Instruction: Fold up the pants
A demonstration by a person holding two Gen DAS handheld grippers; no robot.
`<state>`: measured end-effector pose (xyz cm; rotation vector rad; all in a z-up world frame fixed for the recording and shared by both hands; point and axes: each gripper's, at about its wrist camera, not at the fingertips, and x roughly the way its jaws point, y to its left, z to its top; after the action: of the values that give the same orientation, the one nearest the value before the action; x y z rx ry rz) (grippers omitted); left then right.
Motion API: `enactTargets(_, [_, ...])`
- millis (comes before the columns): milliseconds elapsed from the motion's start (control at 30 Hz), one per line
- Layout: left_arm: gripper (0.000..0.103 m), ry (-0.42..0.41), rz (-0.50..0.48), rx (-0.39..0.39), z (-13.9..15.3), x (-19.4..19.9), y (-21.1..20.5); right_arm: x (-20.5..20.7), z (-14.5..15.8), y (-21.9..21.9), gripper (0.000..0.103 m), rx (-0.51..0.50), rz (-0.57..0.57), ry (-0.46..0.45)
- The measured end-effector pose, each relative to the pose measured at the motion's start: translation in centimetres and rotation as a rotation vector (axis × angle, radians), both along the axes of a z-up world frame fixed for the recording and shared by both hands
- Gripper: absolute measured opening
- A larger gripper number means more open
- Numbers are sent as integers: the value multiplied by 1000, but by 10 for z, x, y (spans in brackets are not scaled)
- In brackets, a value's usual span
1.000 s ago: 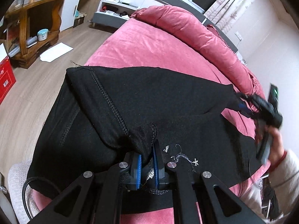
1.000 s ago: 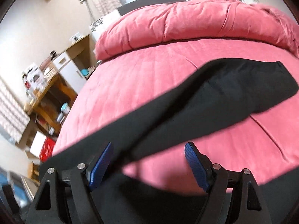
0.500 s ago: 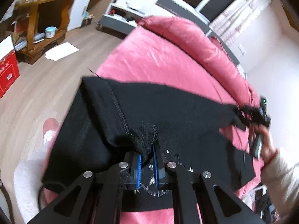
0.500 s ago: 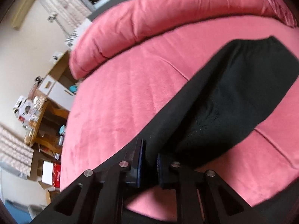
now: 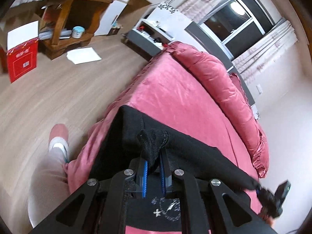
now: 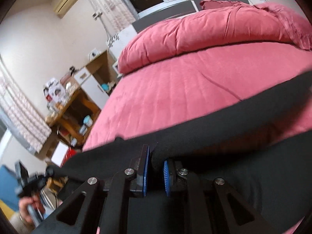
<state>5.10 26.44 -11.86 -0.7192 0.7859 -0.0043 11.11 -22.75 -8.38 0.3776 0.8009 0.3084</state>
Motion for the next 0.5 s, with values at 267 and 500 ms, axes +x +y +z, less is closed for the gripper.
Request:
enactTargets(267, [11, 90, -17, -3, -36, -14, 1, -44, -77, 8, 13, -35, 20, 170])
enactTargets(500, [30, 56, -19, -112, -34, -23, 3, -36, -102, 4, 13, 4, 10, 209])
